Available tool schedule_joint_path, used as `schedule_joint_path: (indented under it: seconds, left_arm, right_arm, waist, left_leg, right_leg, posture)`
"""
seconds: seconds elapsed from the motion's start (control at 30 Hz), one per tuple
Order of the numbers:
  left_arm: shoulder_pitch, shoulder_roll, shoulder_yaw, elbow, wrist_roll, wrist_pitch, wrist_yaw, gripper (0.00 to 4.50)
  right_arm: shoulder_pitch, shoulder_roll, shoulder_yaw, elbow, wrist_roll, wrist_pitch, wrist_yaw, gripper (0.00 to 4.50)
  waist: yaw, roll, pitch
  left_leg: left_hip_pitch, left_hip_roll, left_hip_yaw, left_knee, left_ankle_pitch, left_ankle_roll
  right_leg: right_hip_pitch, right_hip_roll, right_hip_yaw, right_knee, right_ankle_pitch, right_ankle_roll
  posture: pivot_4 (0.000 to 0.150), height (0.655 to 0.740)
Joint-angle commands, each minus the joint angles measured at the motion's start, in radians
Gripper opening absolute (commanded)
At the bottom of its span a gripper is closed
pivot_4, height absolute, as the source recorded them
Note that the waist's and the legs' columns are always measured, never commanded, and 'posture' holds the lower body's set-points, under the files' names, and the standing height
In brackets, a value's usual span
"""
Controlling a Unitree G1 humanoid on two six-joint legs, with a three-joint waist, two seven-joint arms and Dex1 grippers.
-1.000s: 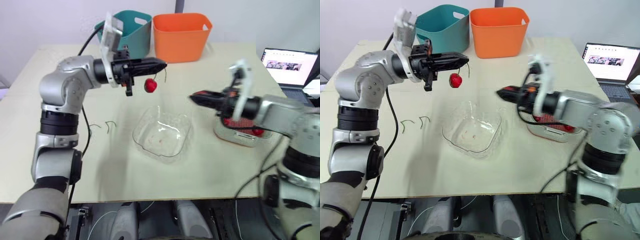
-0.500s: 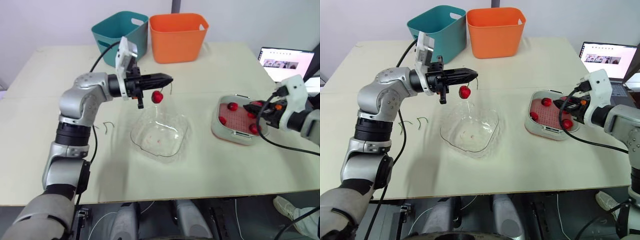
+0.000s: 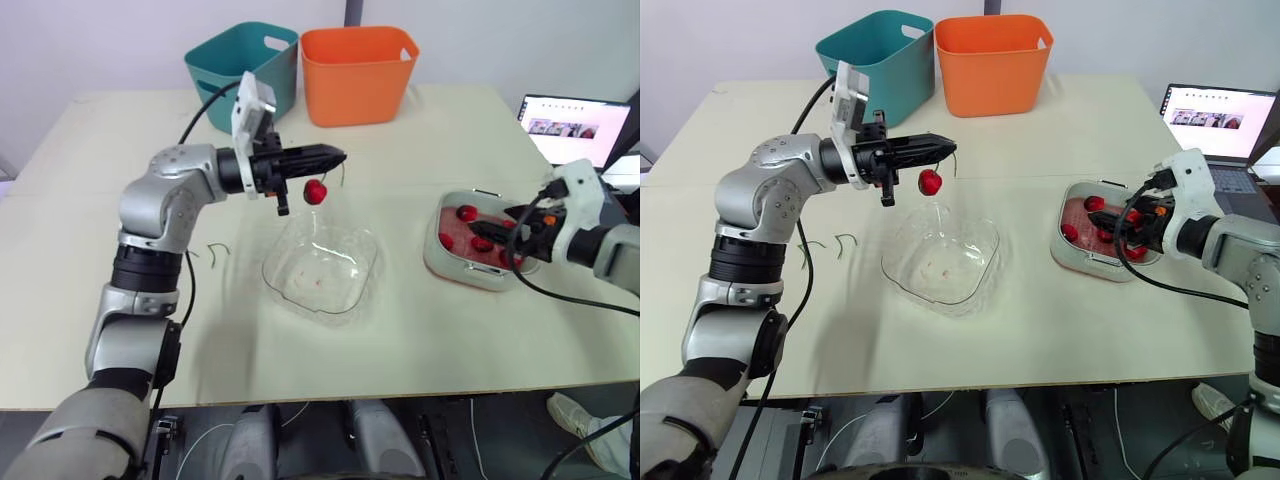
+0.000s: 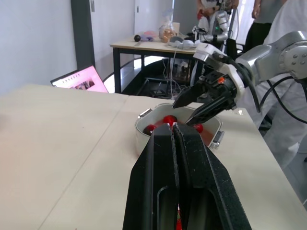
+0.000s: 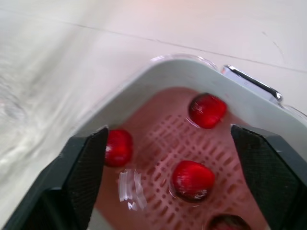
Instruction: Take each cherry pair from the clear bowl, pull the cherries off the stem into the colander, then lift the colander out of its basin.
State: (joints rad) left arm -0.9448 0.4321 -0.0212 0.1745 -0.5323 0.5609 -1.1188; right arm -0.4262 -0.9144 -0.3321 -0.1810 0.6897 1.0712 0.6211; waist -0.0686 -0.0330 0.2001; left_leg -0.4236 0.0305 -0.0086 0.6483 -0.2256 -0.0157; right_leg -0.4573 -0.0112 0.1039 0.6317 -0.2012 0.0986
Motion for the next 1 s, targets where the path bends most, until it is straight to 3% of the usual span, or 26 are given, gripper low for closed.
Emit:
schedule_joint_path:
  seconds: [0.03, 0.23, 0.37, 0.63, 1.0]
  left_arm:
    - [-0.031, 0.006, 0.028, -0.011, -0.013, -0.015, -0.001, 0.0]
    - [-0.058, 0.011, 0.042, -0.031, -0.058, 0.036, -0.019, 0.0]
    - [-0.07, 0.028, 0.046, -0.066, -0.102, 0.095, -0.033, 0.0]
    - [-0.056, 0.014, 0.04, -0.1, -0.109, 0.104, -0.008, 0.0]
    - [-0.048, 0.01, 0.039, -0.108, -0.11, 0.107, -0.004, 0.0]
  right_arm:
    - [-0.117, 0.086, -0.039, -0.107, 0.161, 0.065, -0.008, 4.27]
    - [-0.257, 0.328, 0.018, -0.123, 0.373, 0.168, -0.08, 4.39]
    - [-0.324, 0.452, 0.108, -0.073, 0.368, 0.153, -0.107, 4.39]
    - [-0.377, 0.566, 0.174, -0.006, 0.346, 0.104, -0.137, 4.39]
    - [-0.389, 0.61, 0.193, 0.028, 0.329, 0.068, -0.16, 4.39]
  waist:
    - [-0.004, 0.0, 0.0]
    - [0.002, 0.0, 0.0]
    - [0.002, 0.0, 0.0]
    - [0.0, 0.0, 0.0]
    - [0.0, 0.0, 0.0]
  left_leg:
    - [0.0, 0.0, 0.0, 0.0, 0.0, 0.0]
    - [0.0, 0.001, -0.001, 0.0, 0.0, 0.0]
    - [-0.001, 0.0, -0.001, 0.001, 0.0, 0.0]
    - [-0.001, 0.001, -0.001, 0.0, 0.0, 0.0]
    - [-0.001, 0.001, -0.001, 0.0, 0.0, 0.0]
  right_leg:
    - [0.0, 0.0, 0.0, 0.0, 0.0, 0.0]
    - [0.0, 0.001, -0.001, 0.001, 0.0, 0.0]
    - [0.0, 0.0, -0.001, 0.0, 0.0, 0.0]
    - [0.0, 0.0, -0.002, 0.001, 0.001, 0.001]
    - [0.0, 0.0, -0.002, 0.001, 0.001, 0.001]
  posture:
    - [0.15, 0.74]
    - [0.15, 0.74]
    - [0.15, 0.74]
    - [0.15, 0.74]
    - [0.15, 0.74]
